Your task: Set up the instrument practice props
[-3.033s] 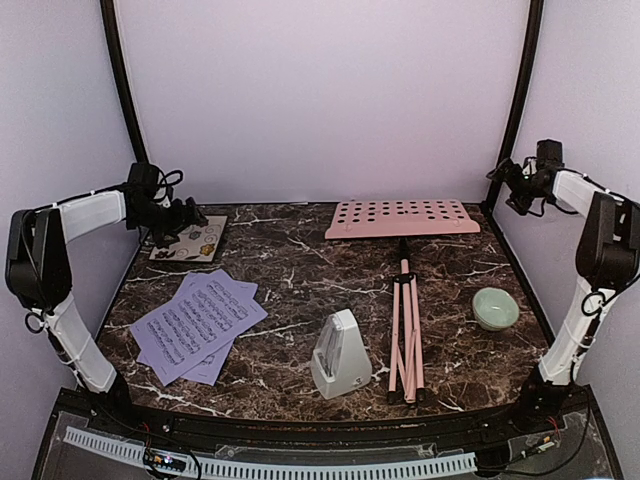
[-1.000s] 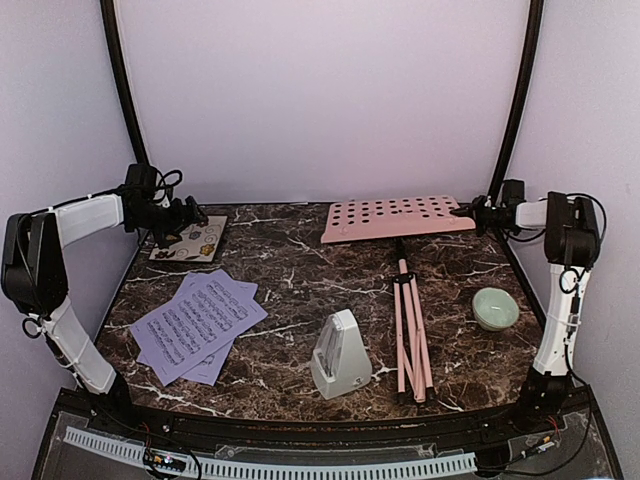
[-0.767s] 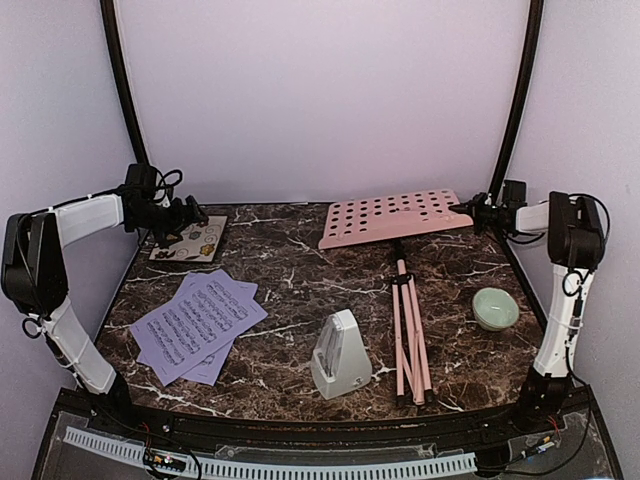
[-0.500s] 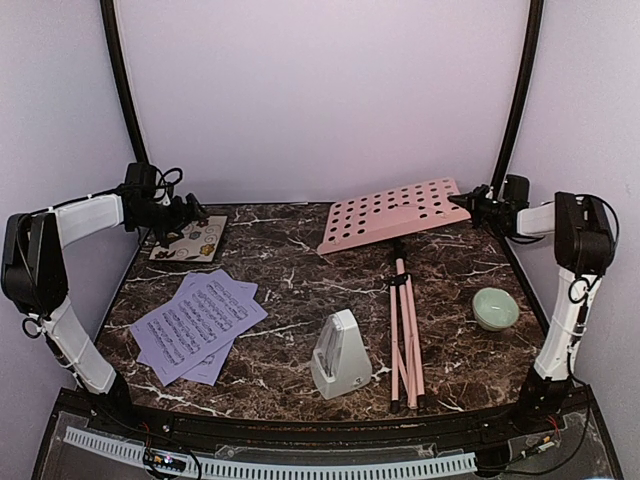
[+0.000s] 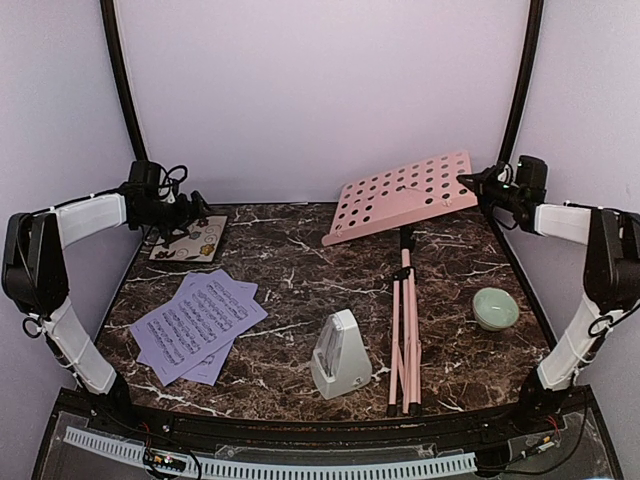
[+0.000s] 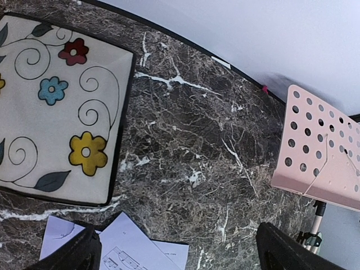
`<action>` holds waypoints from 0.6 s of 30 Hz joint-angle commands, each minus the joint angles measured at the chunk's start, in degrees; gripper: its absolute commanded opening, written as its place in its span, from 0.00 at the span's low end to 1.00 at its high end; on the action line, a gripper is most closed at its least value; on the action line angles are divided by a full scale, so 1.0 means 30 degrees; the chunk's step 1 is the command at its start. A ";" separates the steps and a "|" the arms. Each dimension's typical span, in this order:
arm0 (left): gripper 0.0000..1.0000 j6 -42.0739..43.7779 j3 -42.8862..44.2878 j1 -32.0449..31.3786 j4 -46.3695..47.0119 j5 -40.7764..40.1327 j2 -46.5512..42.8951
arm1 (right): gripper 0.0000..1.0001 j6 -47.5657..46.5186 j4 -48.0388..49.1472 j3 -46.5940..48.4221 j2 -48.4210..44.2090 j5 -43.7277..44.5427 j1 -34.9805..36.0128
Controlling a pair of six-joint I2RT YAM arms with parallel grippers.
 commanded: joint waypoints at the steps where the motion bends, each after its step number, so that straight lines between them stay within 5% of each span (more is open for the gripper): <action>1: 0.99 0.0225 0.0795 -0.0526 0.0523 0.0239 -0.0714 | 0.00 -0.1294 0.2217 0.1090 -0.3392 0.0636 0.1370; 18: 0.99 0.0519 0.1447 -0.2380 0.2534 -0.0274 -0.1222 | 0.00 -0.8219 -0.2409 0.7883 -0.5944 0.3893 0.4545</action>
